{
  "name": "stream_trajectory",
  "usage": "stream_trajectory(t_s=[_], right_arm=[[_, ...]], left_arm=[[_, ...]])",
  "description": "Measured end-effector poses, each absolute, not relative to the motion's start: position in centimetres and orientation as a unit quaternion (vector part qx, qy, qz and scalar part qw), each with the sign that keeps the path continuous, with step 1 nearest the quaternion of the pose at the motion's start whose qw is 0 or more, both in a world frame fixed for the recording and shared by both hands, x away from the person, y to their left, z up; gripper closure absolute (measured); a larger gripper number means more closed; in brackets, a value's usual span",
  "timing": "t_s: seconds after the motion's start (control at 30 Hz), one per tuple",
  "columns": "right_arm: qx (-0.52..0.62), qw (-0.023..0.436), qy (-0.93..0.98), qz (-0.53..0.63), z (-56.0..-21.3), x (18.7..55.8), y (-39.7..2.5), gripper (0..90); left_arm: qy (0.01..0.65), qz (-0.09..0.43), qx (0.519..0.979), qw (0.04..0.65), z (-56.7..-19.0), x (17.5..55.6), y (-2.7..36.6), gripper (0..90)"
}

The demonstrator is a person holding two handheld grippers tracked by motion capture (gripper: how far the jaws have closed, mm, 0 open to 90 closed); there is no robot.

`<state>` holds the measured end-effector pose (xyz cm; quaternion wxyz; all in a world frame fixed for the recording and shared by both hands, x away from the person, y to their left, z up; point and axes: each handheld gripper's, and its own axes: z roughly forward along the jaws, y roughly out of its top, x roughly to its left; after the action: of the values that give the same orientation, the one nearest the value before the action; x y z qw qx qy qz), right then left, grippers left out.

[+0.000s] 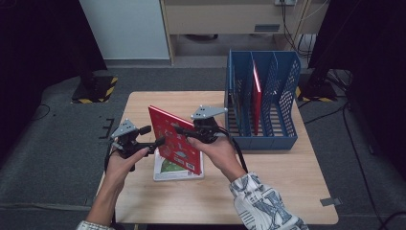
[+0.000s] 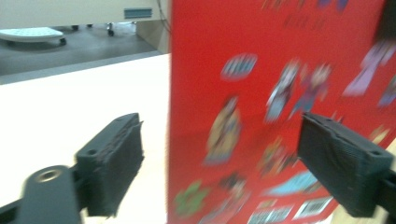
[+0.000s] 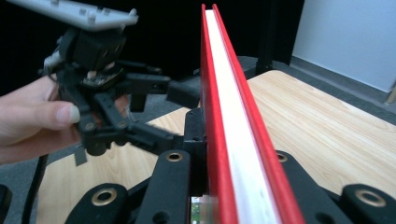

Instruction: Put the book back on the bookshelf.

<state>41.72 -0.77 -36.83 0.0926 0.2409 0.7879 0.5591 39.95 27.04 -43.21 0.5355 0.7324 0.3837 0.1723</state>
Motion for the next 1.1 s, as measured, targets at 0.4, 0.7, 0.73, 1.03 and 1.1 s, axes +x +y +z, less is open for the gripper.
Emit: stream_trajectory(t_s=[0.4,0.7,0.73,1.03,1.1], right_arm=[[0.270,0.123,0.769,0.566,-36.2,42.5,-2.4,79.3],[0.282,0.144,0.758,0.570,-35.4,42.4,-4.1,79.3],[0.280,0.145,0.759,0.569,-35.3,42.3,-4.3,79.3],[0.284,0.156,0.756,0.569,-35.0,40.9,-6.8,79.3],[0.286,0.158,0.753,0.571,-34.9,40.6,-7.5,79.3]], left_arm=[[0.465,0.205,0.731,0.456,-48.5,40.0,31.6,8.3],[0.485,0.208,0.763,0.374,-51.2,40.8,33.0,8.1],[0.487,0.208,0.764,0.369,-51.3,40.9,33.1,7.2],[0.494,0.199,0.774,0.341,-52.4,41.1,33.1,4.2],[0.493,0.198,0.779,0.334,-52.5,41.1,33.0,4.0]])
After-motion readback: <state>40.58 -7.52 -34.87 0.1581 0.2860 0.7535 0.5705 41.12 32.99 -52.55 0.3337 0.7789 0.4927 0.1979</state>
